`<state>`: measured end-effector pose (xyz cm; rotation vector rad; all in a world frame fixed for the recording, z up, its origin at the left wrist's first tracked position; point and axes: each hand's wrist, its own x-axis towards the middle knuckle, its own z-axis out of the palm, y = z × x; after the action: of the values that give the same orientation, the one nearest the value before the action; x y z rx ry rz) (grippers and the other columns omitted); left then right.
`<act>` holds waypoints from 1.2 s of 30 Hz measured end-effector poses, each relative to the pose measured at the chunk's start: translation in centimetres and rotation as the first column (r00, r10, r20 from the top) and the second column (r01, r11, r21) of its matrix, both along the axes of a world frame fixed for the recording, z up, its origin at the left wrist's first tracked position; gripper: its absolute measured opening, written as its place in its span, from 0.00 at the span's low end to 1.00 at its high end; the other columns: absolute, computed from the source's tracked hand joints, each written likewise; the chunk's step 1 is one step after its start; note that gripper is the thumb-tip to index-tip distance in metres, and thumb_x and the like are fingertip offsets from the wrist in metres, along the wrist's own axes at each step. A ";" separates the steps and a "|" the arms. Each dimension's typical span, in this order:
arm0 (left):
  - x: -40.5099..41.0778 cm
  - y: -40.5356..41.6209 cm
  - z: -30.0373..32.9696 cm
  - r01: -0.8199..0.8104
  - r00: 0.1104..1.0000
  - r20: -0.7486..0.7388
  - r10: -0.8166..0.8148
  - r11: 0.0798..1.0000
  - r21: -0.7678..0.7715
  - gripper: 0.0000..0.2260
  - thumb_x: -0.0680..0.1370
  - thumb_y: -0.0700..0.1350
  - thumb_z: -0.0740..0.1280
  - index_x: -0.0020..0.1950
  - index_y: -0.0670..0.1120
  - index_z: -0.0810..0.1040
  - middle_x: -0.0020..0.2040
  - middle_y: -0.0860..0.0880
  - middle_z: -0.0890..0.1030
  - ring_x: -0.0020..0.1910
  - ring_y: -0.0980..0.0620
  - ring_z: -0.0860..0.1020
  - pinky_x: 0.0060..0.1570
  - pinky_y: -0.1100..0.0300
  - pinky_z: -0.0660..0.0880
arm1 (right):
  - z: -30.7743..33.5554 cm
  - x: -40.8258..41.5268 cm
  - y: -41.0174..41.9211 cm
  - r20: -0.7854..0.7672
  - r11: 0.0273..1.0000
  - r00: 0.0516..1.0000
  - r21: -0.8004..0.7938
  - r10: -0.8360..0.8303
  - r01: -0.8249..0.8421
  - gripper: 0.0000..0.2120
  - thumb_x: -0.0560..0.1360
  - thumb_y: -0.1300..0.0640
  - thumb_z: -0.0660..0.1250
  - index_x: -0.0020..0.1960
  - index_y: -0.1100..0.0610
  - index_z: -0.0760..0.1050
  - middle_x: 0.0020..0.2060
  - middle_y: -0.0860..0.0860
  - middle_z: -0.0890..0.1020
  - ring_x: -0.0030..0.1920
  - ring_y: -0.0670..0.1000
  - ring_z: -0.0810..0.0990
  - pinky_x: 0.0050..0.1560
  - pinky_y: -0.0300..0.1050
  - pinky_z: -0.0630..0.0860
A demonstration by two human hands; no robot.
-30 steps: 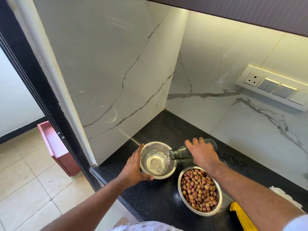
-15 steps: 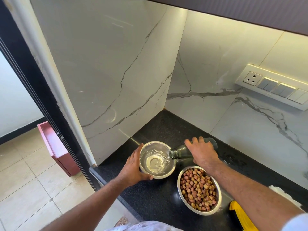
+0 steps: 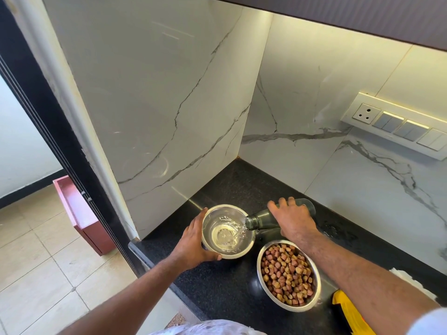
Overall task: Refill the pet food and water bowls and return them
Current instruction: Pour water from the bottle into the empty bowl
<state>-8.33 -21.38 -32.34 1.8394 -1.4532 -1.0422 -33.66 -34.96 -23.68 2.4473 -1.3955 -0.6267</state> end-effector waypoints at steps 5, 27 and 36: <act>0.0 0.0 -0.1 -0.003 1.000 0.001 0.003 1.000 -0.007 0.63 0.62 0.55 0.84 0.81 0.59 0.40 0.81 0.54 0.54 0.81 0.49 0.52 0.79 0.42 0.53 | 0.2 0.0 0.1 0.003 1.000 1.000 0.000 0.001 -0.001 0.38 0.75 0.53 0.76 0.78 0.51 0.59 0.72 0.60 0.71 0.74 0.63 0.69 0.62 0.61 0.79; 0.0 0.1 0.1 -0.008 1.000 0.003 0.008 1.000 0.000 0.62 0.63 0.54 0.83 0.81 0.57 0.41 0.82 0.53 0.54 0.81 0.49 0.53 0.79 0.42 0.53 | 0.3 0.1 0.5 -0.014 1.000 1.000 0.001 0.002 -0.002 0.40 0.74 0.52 0.77 0.78 0.51 0.59 0.73 0.60 0.71 0.74 0.63 0.69 0.63 0.61 0.79; -0.1 0.2 0.1 -0.001 1.000 -0.008 0.001 1.000 -0.013 0.61 0.63 0.55 0.83 0.81 0.58 0.41 0.81 0.53 0.55 0.81 0.49 0.53 0.79 0.42 0.54 | 0.2 0.3 0.4 -0.007 1.000 1.000 -0.011 0.010 -0.010 0.38 0.75 0.53 0.76 0.78 0.51 0.59 0.72 0.60 0.72 0.73 0.63 0.70 0.61 0.60 0.81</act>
<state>-8.39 -21.22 -32.23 1.8251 -1.4511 -1.0360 -33.40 -34.53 -23.48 2.4401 -1.3791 -0.6236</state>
